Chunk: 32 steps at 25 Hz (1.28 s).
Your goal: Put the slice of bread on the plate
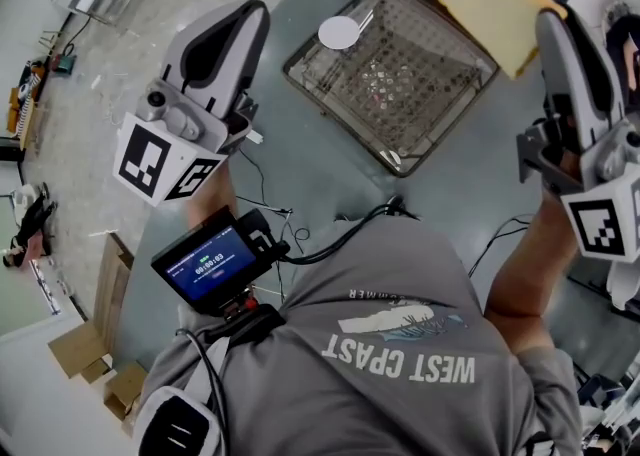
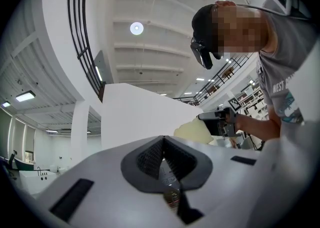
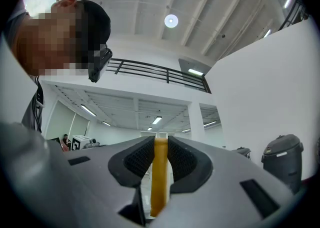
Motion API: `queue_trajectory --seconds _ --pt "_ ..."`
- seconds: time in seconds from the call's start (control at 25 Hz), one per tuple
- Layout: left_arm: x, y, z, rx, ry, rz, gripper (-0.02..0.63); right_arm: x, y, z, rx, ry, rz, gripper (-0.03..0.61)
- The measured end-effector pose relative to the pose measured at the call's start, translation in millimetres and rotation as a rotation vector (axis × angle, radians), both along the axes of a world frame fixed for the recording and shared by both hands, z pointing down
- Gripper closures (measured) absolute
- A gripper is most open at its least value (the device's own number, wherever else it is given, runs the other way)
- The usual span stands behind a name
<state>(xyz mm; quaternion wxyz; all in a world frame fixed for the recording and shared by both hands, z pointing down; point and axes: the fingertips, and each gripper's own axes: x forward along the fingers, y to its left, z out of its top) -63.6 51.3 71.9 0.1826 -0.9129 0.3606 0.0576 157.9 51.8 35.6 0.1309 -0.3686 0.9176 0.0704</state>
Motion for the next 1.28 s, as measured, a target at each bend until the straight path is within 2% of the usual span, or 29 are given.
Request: queue_trajectory --seconds 0.12,0.2,0.6,0.92,1.16,1.28 --pt "43.1 -34.4 16.6 -0.004 -0.008 -0.017 0.607 40.9 -36.9 18.5 -0.003 -0.005 -0.024 0.496" --pt "56.2 -45.8 21.6 -0.007 -0.013 -0.026 0.607 52.7 -50.1 23.4 -0.003 -0.009 -0.038 0.497" --pt "48.0 -52.7 24.2 -0.03 -0.024 -0.062 0.607 40.4 -65.7 28.4 -0.028 -0.013 -0.085 0.497" --pt "54.2 -51.7 23.9 -0.035 -0.01 -0.039 0.607 42.8 -55.6 28.1 -0.037 0.001 -0.075 0.497" --pt "20.8 -115.8 30.5 -0.044 -0.001 0.008 0.606 3.2 -113.5 32.6 -0.048 0.013 -0.043 0.497" --pt "20.2 -119.6 28.5 -0.039 0.006 0.023 0.607 3.2 -113.2 33.0 -0.049 0.014 -0.026 0.497"
